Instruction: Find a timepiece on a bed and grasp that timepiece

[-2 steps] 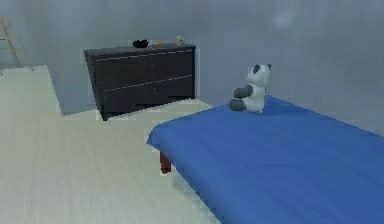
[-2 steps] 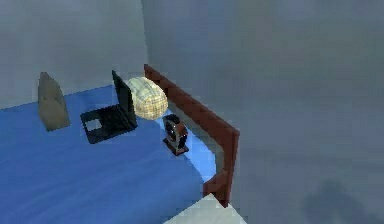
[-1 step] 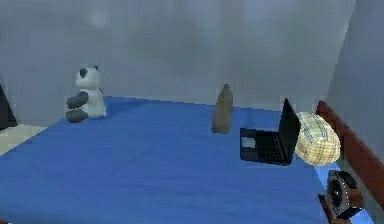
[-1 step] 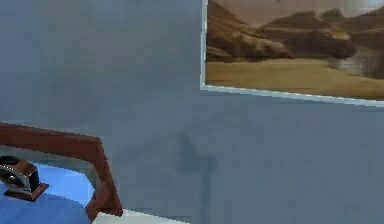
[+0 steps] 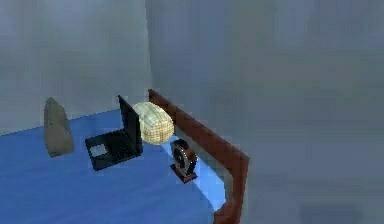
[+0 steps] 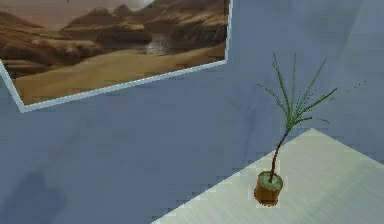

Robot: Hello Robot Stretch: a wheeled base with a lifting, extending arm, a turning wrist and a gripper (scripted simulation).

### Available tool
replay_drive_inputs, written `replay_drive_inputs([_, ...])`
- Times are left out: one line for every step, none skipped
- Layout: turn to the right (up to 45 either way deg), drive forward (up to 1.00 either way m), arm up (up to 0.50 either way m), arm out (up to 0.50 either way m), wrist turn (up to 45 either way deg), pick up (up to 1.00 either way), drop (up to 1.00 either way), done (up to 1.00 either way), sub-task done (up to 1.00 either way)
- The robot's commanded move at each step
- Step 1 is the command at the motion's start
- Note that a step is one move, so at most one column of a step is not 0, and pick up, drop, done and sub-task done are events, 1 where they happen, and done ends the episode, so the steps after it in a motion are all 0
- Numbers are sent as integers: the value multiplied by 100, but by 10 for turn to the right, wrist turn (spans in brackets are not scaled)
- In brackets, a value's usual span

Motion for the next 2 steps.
replay_drive_inputs([300, 0, 0, 0, 0, 0, 0, 0, 0])
replay_drive_inputs([0, 60, 0, 0, 0, 0, 0, 0, 0])
